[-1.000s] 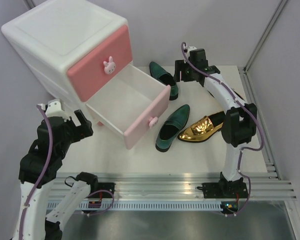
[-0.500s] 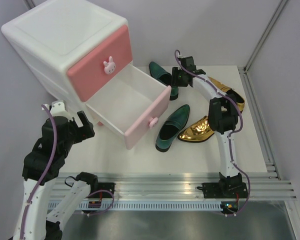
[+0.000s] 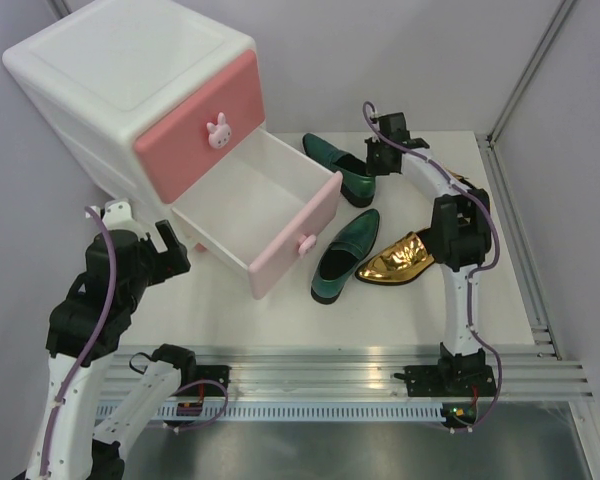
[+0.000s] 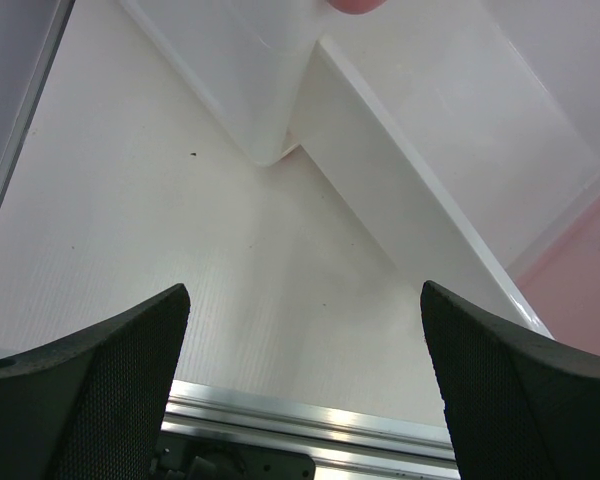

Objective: Place and organize the shoes in the shoe cabinet

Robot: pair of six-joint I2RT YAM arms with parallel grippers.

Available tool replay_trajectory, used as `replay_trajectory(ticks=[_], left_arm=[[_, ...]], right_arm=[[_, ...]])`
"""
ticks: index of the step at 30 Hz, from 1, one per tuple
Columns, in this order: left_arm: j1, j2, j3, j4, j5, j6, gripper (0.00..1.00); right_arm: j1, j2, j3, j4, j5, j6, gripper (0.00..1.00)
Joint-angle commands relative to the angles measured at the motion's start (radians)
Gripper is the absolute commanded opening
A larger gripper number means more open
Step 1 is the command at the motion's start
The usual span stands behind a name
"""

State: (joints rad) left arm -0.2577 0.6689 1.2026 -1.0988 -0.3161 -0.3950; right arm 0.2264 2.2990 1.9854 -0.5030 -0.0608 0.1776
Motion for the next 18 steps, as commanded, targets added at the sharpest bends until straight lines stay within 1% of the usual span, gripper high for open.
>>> replay_trajectory(ticks=[1, 6, 8, 11, 12, 14, 15, 17, 18], left_arm=[[-0.003, 0.005, 0.003, 0.04, -0.024, 0.016, 1.0], [-0.003, 0.003, 0.002, 0.056, -0.024, 0.031, 1.0], [-0.003, 0.003, 0.002, 0.059, -0.026, 0.035, 1.0], [-0.003, -0.002, -0.001, 0.062, -0.021, 0.036, 1.0], [-0.003, -0.002, -0.003, 0.063, -0.018, 0.038, 1.0], [-0.003, -0.003, -0.006, 0.063, -0.014, 0.038, 1.0], [-0.003, -0.003, -0.006, 0.062, -0.011, 0.039, 1.0], [-0.003, -0.008, -0.006, 0.063, -0.008, 0.039, 1.0], [-0.003, -0.009, -0.006, 0.063, -0.006, 0.039, 1.0]], right_arm=[[-0.056, -0.145, -0.078, -0.019, 0.018, -0.062, 0.01], [-0.085, -0.208, -0.186, -0.003, 0.055, -0.131, 0.01], [-0.096, -0.234, -0.218, 0.001, 0.094, -0.138, 0.01], [-0.111, -0.263, -0.257, 0.011, 0.102, -0.142, 0.01], [-0.114, -0.269, -0.263, 0.008, 0.098, -0.147, 0.12], [-0.116, -0.288, -0.273, 0.001, 0.066, -0.156, 0.25], [-0.116, -0.296, -0.275, -0.003, 0.065, -0.158, 0.38], [-0.114, -0.323, -0.275, -0.006, 0.012, -0.158, 0.52], [-0.113, -0.332, -0.275, -0.011, -0.002, -0.158, 0.61]])
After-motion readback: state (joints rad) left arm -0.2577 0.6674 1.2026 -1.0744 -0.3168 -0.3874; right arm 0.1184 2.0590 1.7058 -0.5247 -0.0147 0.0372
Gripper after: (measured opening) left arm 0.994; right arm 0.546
